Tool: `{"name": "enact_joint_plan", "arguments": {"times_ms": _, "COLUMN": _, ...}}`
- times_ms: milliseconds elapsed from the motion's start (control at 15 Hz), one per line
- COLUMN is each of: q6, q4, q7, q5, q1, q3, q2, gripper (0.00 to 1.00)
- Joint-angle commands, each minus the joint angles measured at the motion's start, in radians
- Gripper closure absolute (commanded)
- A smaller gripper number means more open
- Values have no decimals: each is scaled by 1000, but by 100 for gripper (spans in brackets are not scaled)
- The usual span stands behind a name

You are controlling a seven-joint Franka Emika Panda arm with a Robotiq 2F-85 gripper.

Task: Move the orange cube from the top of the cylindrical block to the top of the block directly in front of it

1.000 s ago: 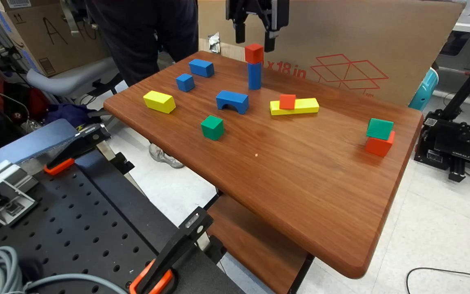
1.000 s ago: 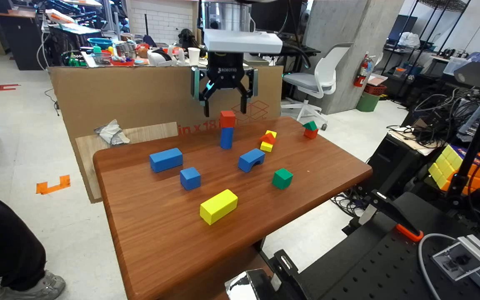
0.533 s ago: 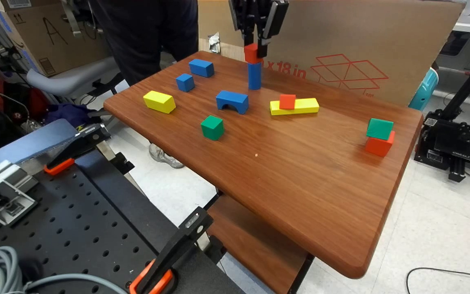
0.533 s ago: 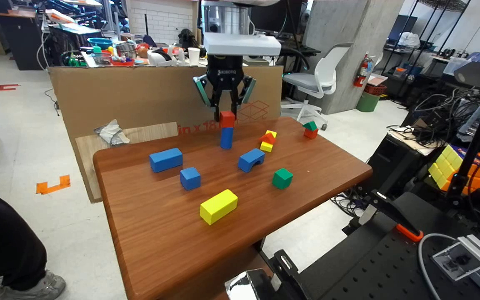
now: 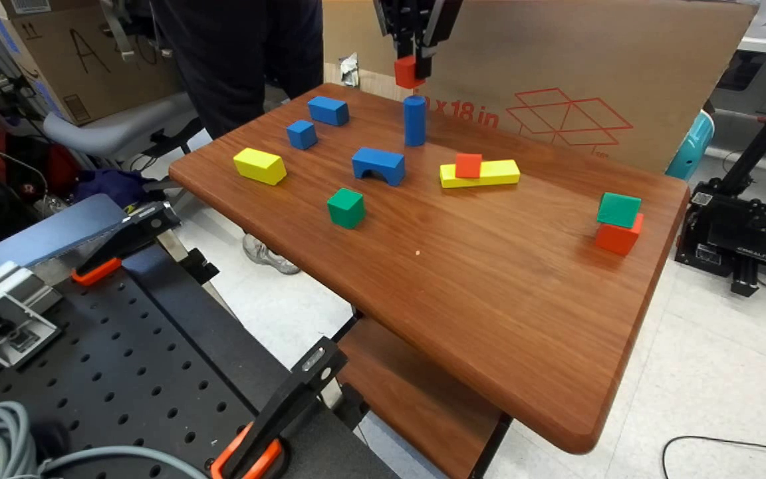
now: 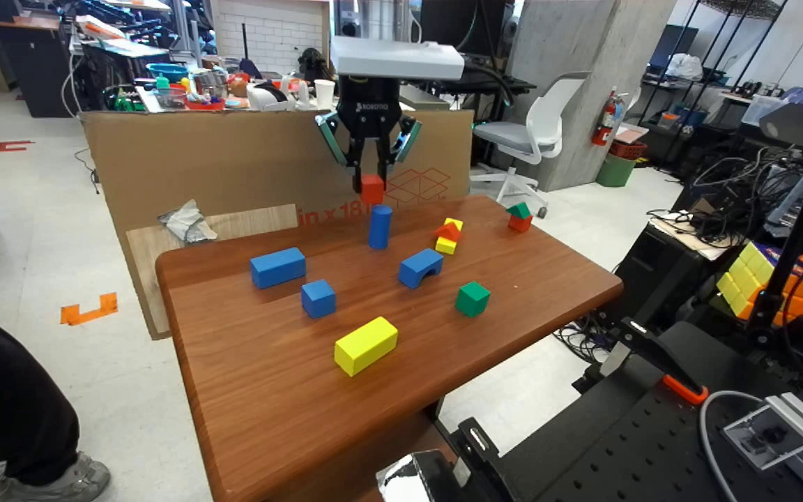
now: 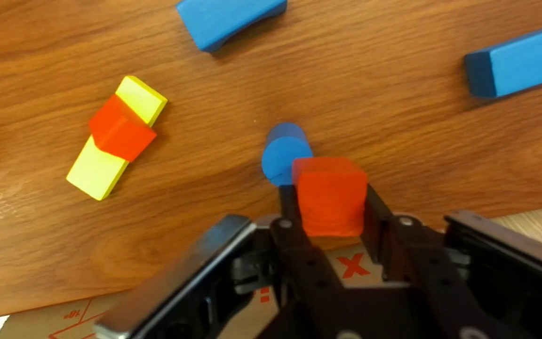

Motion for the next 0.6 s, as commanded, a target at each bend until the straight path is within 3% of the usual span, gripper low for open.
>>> {"name": "enact_joint_plan", "arguments": {"times_ms": 0, "q6": 36, "q4": -118, "q7": -27, "q5": -2, "q1": 5, "q3": 8, "q2": -98, "gripper": 92}}
{"name": "enact_joint_plan", "arguments": {"times_ms": 533, "q6": 88, "q4": -304, "q7": -90, "q5": -1, "q1": -10, "q3": 18, "q2": -200, "gripper": 92}}
